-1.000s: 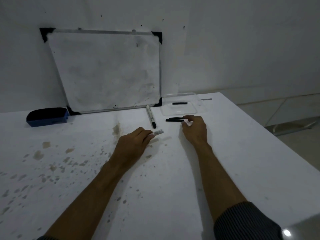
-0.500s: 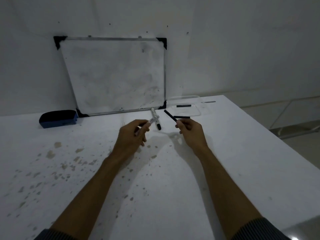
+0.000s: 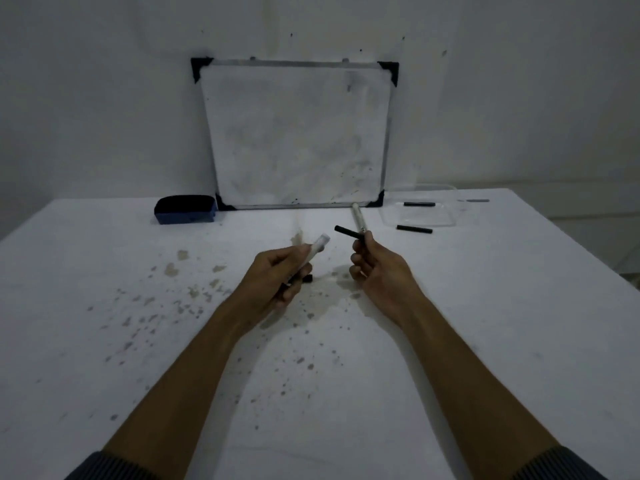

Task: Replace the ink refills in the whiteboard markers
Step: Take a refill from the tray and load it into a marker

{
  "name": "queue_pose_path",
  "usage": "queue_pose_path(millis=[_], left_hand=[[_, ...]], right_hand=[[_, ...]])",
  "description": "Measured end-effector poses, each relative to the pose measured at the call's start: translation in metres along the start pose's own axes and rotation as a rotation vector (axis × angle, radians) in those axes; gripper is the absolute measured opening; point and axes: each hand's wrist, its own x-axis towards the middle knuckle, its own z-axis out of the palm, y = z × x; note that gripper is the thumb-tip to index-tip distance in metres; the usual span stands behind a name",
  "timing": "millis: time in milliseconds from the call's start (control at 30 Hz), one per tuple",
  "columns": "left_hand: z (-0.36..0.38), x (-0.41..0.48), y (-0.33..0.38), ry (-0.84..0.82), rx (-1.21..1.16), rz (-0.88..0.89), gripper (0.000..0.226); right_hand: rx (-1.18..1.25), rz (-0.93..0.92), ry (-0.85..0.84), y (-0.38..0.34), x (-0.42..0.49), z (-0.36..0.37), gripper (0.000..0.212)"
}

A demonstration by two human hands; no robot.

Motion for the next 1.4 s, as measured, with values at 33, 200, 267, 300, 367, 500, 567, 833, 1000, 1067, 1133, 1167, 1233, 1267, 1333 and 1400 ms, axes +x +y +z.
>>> queue_pose_path(millis=[33,200,267,300,367,500,567,833,1000,1067,1133,1167,1233,1267,1333,1400], left_hand=[[-0.001,0.000,0.005,-0.033,0.044,-0.007,0.027],[-0.021,-0.002,0.006,-0.030,0.009,-0.059,0.037],[-0.021,0.002,0.003,-0.029,-0.005,-0.045,0.036],[-0.021,0.004,0.002,-0.031,-0.008,-0.041,0.036],[-0.022,0.005,-0.001,-0.029,0.010,-0.040,0.033],[-0.025,0.008,-0.005,-0.003,0.031,-0.044,0.026],[-0.025,0.010,-0.007,0.011,0.041,-0.042,0.029],[-0.014,0.009,-0.010,0.030,0.224,0.017,0.022],[-0.018,0.009,-0.008,-0.009,0.182,0.018,0.025],[-0.020,0.008,-0.006,-0.018,0.205,0.025,0.024],[-0.024,0.008,-0.005,-0.012,0.214,0.033,0.023],[-0.028,0.008,-0.004,0.005,0.225,0.039,0.023],[-0.037,0.008,-0.004,0.064,0.253,0.066,0.024],[-0.042,0.008,-0.005,0.094,0.263,0.086,0.024],[-0.048,0.009,-0.005,0.136,0.256,0.116,0.023],[-0.048,0.011,-0.006,0.148,0.239,0.123,0.021]], right_hand=[[-0.016,-0.020,0.004,-0.005,-0.001,-0.001,0.019],[-0.090,-0.077,0.053,0.003,-0.001,0.000,0.023],[-0.155,-0.108,0.095,0.004,0.001,-0.002,0.026],[-0.186,-0.116,0.106,0.005,0.003,-0.002,0.028],[-0.226,-0.120,0.113,0.005,0.005,-0.002,0.031],[-0.290,-0.134,0.109,0.008,0.005,-0.001,0.031],[-0.352,-0.178,0.117,0.008,0.004,0.001,0.028],[-0.805,-0.477,0.050,0.006,-0.008,0.004,0.023],[-0.733,-0.467,-0.004,0.014,-0.014,0.018,0.021],[-0.807,-0.491,-0.017,0.017,-0.014,0.019,0.017],[-0.891,-0.505,-0.047,0.021,-0.013,0.017,0.019],[-0.928,-0.503,-0.055,0.022,-0.013,0.016,0.021],[-1.016,-0.490,-0.056,0.025,-0.012,0.016,0.025],[-1.068,-0.485,-0.056,0.027,-0.012,0.018,0.026],[-1.193,-0.490,-0.081,0.032,-0.010,0.022,0.030],[-1.350,-0.504,-0.136,0.039,-0.007,0.024,0.036]])
